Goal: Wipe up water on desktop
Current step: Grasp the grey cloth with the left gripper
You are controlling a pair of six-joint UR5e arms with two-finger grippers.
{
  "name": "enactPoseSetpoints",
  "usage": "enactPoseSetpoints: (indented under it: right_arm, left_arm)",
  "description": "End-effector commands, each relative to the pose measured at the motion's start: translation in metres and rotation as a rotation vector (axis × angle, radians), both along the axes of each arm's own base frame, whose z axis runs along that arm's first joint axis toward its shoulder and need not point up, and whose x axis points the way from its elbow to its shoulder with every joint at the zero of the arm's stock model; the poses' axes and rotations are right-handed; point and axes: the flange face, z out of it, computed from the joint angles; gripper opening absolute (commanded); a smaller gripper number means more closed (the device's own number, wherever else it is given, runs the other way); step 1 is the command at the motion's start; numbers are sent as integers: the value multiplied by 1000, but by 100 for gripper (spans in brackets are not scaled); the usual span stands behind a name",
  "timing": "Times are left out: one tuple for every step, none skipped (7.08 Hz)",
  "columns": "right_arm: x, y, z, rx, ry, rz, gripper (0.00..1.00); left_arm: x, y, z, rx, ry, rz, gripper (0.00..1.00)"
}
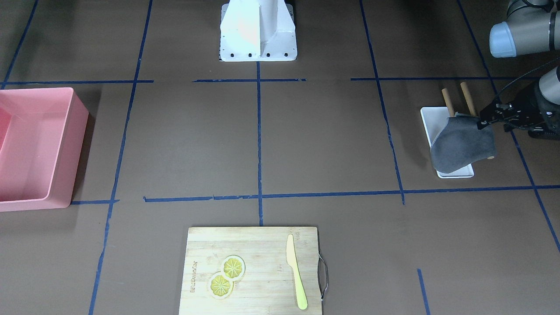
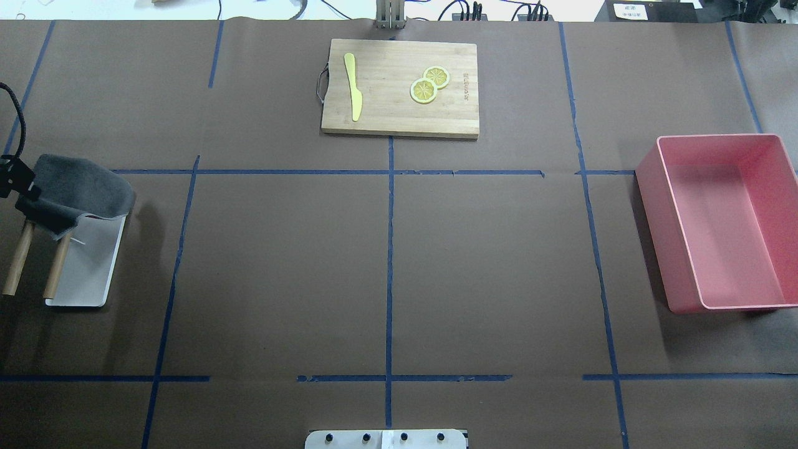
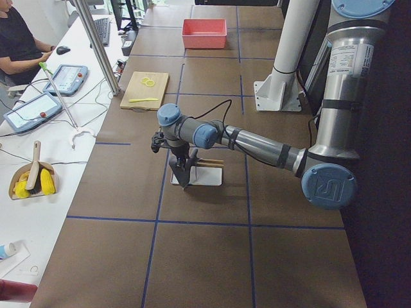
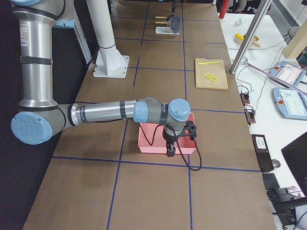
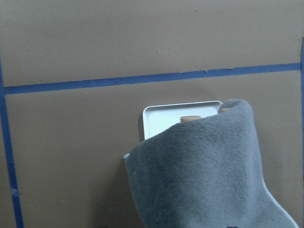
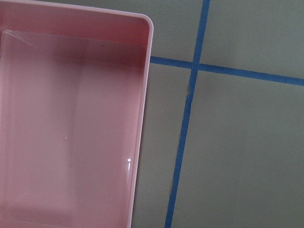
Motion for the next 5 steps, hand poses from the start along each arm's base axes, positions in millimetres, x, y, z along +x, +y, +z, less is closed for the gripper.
enactPoseSetpoints:
  right_arm:
    - [0,0,0,0,0,-1,100]
    - [0,0,0,0,0,-1,100]
    - [0,0,0,0,0,-1,100]
    - [0,0,0,0,0,-1,100]
    - [0,0,-1,3,0,-1,100]
  left_arm:
    - [1,0,0,0,2,2,27]
    - [1,0,-1,3,3,3,27]
    - [1,1,-3,1,13,5,16]
    - [2,1,-5,-6,29,11,4]
    - [3,3,-13,-11,54,18,0]
